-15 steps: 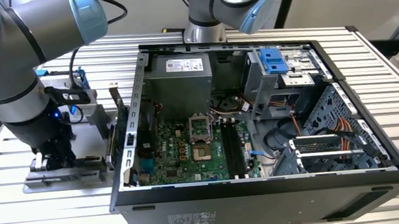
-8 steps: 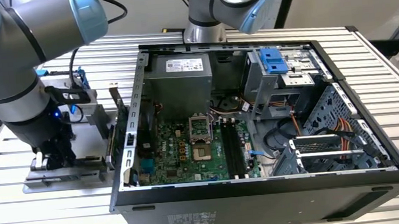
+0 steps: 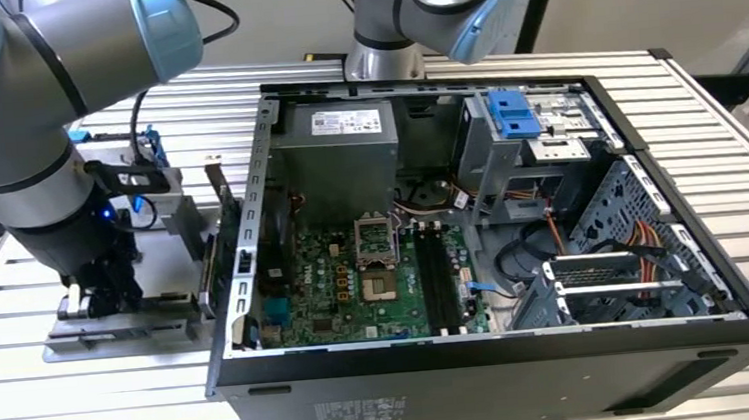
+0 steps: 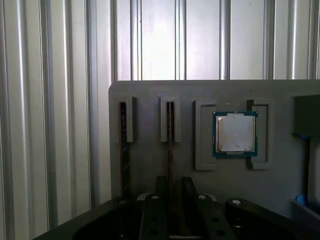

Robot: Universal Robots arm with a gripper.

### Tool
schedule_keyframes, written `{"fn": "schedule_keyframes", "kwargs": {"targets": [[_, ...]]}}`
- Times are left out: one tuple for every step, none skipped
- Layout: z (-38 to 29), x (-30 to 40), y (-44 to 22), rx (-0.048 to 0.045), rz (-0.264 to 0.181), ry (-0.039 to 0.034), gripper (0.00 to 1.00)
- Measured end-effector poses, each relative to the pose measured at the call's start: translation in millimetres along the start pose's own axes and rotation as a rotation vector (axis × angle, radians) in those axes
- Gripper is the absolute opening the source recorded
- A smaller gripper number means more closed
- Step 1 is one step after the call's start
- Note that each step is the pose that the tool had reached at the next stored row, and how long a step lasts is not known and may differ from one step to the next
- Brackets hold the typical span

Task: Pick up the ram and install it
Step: 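Pick up the ram and move it above insertion slot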

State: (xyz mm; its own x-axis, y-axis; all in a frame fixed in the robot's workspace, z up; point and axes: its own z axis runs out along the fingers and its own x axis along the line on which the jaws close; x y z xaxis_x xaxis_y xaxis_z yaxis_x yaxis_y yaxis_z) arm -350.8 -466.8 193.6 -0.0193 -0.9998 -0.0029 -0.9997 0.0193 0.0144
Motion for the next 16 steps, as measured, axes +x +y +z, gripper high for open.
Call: {"fn": "schedule_keyframes", "kwargs": {"targets": [[0.0, 0.0, 0.0, 0.0, 0.0, 0.0, 1.0], [0.0, 0.0, 0.0, 0.0, 0.0, 0.0, 1.0], [0.0, 0.0, 0.0, 0.0, 0.0, 0.0001, 0.0], [0.0, 0.0, 0.0, 0.0, 0.0, 0.0, 0.0], [0.0, 0.0, 0.0, 0.0, 0.0, 0.0, 0.0], [0.0, 0.0, 0.0, 0.0, 0.0, 0.0, 0.0], [0.0, 0.0, 0.0, 0.0, 0.0, 0.0, 0.0], [0.0, 0.0, 0.0, 0.0, 0.0, 0.0, 0.0], [0.0, 0.0, 0.0, 0.0, 0.0, -0.0001, 0.0], [0.0, 0.0, 0.0, 0.0001, 0.0, -0.0001, 0.0], [0.0, 0.0, 0.0, 0.0, 0.0, 0.0, 0.0], [0.0, 0.0, 0.0, 0.0, 0.0, 0.0, 0.0], [-0.2, 0.0, 0.0, 0.0001, 0.0, -0.0001, 0.0], [-0.8, 0.0, 0.0, 0.0, 0.0, 0.0001, 0.0], [-1.5, 0.0, 0.0, -0.0001, 0.0, 0.0, 0.0], [-2.2, 0.0, 0.0, 0.0, 0.0, 0.0, 0.0]]}}
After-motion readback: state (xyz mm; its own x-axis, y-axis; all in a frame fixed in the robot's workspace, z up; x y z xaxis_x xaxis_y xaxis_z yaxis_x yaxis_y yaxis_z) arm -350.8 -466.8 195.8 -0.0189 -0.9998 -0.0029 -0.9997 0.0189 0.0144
